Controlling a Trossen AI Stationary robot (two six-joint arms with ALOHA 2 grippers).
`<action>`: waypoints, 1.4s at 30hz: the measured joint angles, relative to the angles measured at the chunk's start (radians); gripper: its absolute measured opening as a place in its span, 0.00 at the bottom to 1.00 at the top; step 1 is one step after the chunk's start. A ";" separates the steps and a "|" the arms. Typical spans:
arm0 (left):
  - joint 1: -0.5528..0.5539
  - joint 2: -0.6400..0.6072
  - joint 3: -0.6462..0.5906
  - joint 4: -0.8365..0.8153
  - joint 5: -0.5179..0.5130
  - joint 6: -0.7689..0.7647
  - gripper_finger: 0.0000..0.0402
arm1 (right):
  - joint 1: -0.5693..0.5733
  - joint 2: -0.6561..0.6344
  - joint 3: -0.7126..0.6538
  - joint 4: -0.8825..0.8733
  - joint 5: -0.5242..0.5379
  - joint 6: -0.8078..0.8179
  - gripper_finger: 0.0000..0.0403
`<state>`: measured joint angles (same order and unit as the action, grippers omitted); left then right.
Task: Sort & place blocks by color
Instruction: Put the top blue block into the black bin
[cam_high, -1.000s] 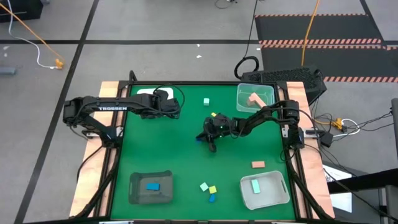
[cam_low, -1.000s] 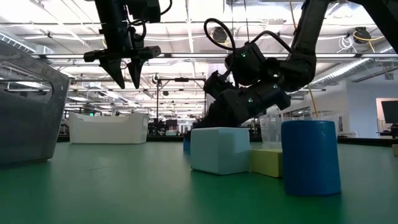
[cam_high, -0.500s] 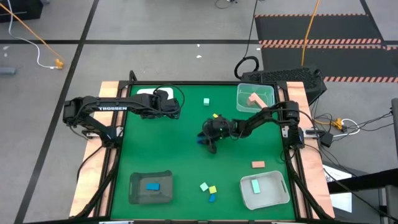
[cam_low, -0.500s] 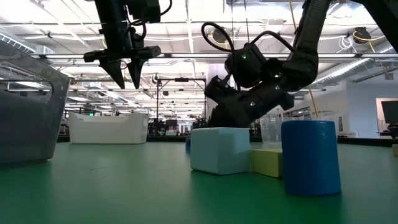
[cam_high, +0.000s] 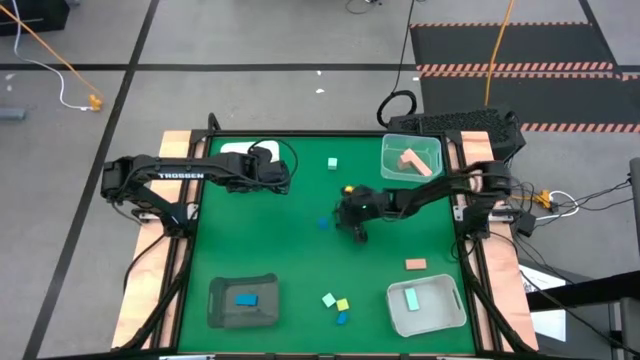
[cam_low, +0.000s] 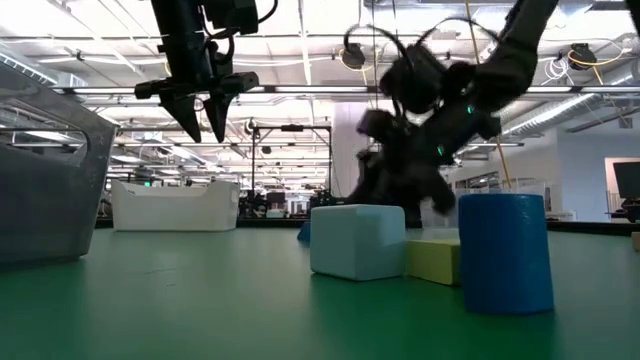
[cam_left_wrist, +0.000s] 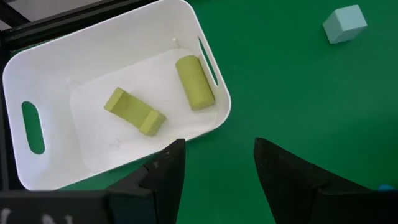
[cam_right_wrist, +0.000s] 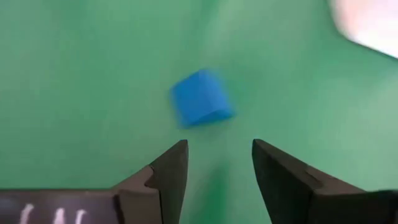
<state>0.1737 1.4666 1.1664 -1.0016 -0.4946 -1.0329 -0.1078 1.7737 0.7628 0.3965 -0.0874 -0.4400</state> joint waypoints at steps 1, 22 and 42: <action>-0.001 0.000 0.000 0.000 0.001 -0.001 0.48 | 0.000 -0.034 0.000 -0.018 0.005 0.075 0.42; 0.023 0.000 0.000 0.005 -0.012 0.200 0.48 | 0.184 0.051 -0.020 0.240 0.561 1.261 0.44; 0.087 0.000 0.000 0.008 -0.014 0.454 0.48 | 0.293 0.243 0.191 0.053 0.819 1.081 0.62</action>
<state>0.2607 1.4666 1.1667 -0.9936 -0.5083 -0.5785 0.1852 2.0163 0.9543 0.4499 0.7314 0.6406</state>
